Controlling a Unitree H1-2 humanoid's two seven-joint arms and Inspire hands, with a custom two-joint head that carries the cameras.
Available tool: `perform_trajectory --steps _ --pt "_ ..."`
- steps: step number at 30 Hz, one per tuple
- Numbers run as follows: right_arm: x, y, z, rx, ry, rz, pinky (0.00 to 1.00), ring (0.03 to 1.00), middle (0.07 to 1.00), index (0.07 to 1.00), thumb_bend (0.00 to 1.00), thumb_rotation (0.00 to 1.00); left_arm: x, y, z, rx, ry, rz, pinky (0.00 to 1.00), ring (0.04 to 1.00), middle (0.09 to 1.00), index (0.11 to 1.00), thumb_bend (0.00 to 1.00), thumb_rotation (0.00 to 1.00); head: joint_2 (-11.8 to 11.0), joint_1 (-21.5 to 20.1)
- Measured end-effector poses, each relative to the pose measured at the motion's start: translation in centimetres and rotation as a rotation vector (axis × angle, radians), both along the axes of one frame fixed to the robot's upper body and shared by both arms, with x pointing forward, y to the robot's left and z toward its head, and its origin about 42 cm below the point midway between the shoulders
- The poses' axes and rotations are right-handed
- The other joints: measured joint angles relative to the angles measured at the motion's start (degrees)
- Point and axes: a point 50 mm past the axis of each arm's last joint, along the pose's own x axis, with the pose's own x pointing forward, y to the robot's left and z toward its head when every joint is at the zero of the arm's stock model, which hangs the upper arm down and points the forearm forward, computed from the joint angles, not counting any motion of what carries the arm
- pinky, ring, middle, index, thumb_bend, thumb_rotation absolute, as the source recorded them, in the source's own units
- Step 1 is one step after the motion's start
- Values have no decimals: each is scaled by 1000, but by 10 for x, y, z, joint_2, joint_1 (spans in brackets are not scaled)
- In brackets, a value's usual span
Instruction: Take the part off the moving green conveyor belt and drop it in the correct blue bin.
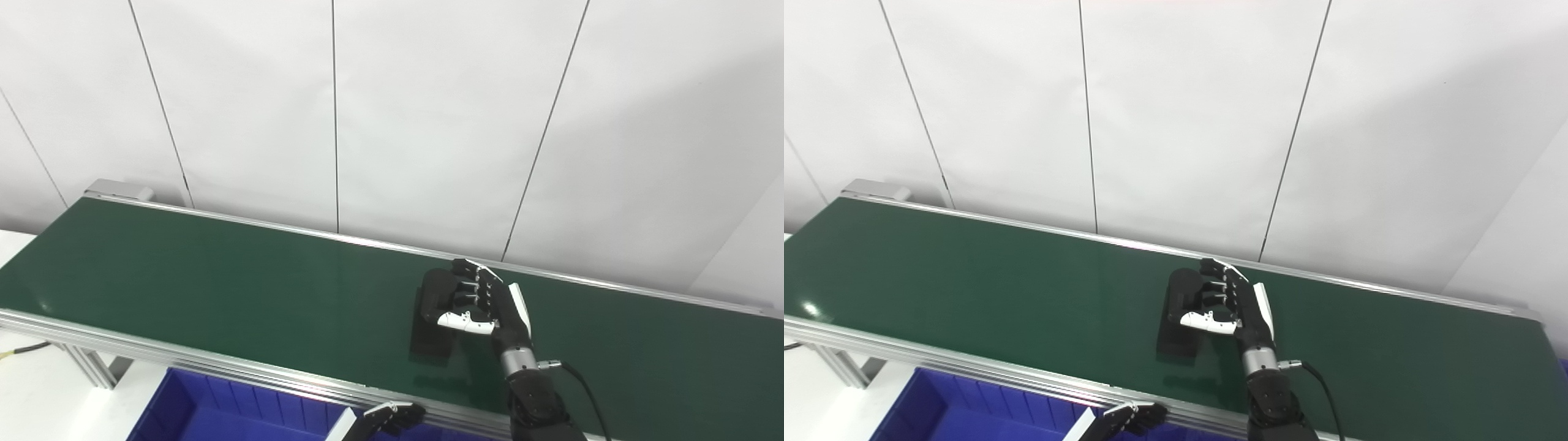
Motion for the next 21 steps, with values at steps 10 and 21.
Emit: perform_trajectory --steps 10,21 --pt "1 -1 4 -9 -26 -46 406 465 488 474 522 0 0 0 0 1 1 -3 716 787 810 761 1000 129 2 -2" --pt "2 -2 9 -44 -55 -28 403 458 484 482 521 0 0 1 0 3 0 -3 718 789 810 769 1000 141 3 -3"
